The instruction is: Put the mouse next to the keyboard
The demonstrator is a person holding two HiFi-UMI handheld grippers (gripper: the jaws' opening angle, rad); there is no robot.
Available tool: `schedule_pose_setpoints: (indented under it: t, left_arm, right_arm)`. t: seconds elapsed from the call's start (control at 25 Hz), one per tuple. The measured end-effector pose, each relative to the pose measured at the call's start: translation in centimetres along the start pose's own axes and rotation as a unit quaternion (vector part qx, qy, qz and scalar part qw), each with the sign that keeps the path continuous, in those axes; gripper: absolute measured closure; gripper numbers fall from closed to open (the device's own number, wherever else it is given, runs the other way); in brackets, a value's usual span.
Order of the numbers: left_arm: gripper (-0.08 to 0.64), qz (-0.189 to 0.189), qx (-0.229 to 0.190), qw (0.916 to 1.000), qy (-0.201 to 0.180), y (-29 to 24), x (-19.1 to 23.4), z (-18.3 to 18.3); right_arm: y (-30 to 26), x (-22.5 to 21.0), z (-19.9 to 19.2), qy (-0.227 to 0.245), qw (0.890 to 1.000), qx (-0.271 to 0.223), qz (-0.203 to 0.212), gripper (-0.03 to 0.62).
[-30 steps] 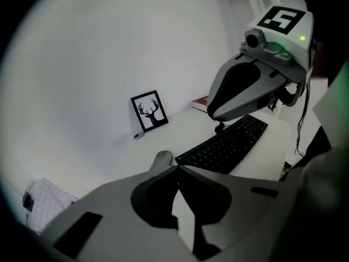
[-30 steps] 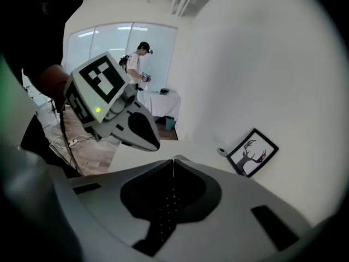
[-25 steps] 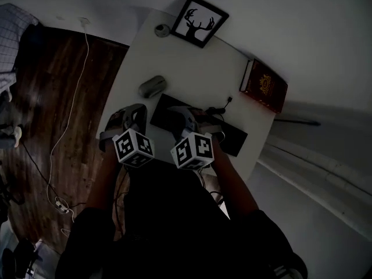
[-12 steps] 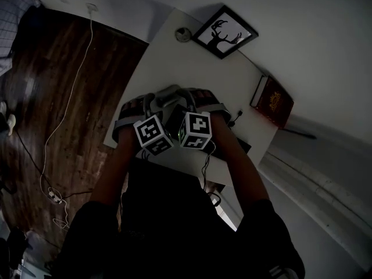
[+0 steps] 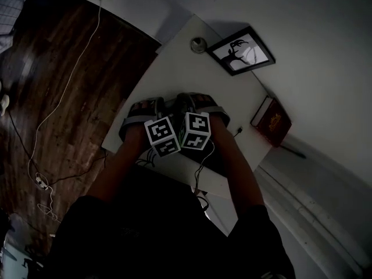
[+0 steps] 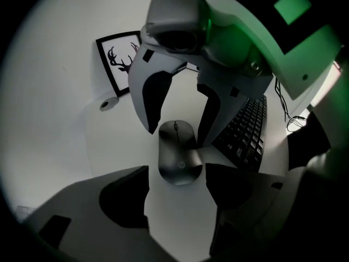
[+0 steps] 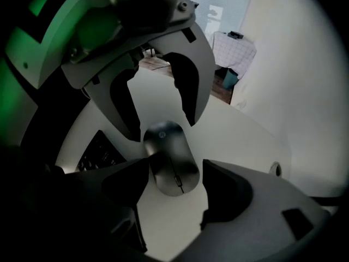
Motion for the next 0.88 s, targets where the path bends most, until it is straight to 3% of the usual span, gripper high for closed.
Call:
schedule_pose_setpoints:
  t: [0.2,0.44,0.88]
  left_arm:
    - [0.232,-0.014,-0.013,0.9998,-0.008,-0.9,0.4,0.6]
    - [0.230,-0.039,-0.002,0.9992,-0.013,-1.9,0.3,0.6]
    - [0.279,-0.038,-0.028,0.9986,-0.024,-1.5,0.9,0.0]
  right_arm:
    - [-0.6,-0.8,0.4,0.018,0.999,-0.006,0.048,0.281]
    - [-1.0,-1.6,0.2,0.006,0.995,-0.017,0.094,0.281]
    - [-0.9,-2.0,0.4,0.047,0.996,-0.022,0.075,0.302]
Point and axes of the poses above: the fingertips, and each gripper's own axes: y backward along the fingers, x to its left, z out of its top, the point moved 9 cm from there along y, backward along the fingers, and after that the axes turned 2 degrees about z, right-handed, at the moved point
